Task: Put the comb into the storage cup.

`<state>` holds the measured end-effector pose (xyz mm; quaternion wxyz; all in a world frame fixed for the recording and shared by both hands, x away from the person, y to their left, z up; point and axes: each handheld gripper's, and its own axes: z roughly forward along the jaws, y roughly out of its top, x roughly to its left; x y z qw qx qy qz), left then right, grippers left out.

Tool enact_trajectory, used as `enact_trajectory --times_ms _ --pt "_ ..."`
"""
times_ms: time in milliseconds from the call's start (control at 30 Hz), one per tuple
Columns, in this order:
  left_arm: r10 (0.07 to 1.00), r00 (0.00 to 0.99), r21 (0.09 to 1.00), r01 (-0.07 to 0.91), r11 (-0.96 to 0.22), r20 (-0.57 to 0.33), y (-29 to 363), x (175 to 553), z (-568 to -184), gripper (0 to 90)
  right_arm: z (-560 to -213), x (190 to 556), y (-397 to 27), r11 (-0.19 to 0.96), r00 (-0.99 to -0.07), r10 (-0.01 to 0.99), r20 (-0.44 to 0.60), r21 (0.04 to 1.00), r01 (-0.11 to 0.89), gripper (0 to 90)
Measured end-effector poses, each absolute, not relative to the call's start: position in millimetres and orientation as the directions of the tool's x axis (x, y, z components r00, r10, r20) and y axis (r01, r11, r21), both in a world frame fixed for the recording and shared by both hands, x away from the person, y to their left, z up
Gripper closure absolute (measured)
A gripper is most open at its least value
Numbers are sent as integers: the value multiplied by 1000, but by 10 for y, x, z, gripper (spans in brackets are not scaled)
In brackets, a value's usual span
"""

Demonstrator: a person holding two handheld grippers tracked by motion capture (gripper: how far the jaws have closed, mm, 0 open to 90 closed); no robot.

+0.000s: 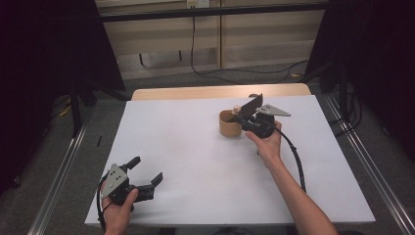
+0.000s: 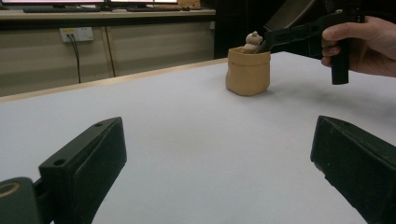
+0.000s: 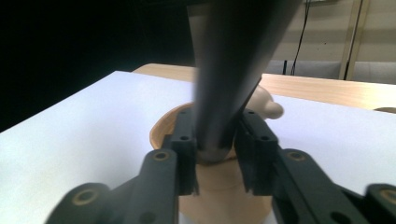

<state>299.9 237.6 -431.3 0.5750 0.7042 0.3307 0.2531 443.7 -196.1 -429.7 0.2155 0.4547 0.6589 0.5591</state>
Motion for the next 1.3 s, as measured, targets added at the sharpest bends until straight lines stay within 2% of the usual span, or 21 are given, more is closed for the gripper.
enact_trajectory --times_ms 133,567,967,1067,1300 --pt "756 654 977 178 -120 -27 2381 3001 -4316 36 -4301 4413 -2023 -49 -485 843 232 932 360 649" --pt "761 648 979 174 -110 -30 2385 2999 -4315 36 -4239 4321 -2155 -58 -475 850 229 936 348 322" --pt "770 637 980 171 -98 -34 2377 3005 -4320 36 -4211 4207 -2227 -50 -454 866 210 939 341 63" --pt "774 632 981 171 -91 -38 2378 3011 -4322 36 -4217 4180 -2258 -56 -439 874 209 940 336 30" --pt "772 635 977 187 -103 -40 2370 3022 -4339 36 -4214 4116 -2275 -36 -435 880 193 939 342 17"
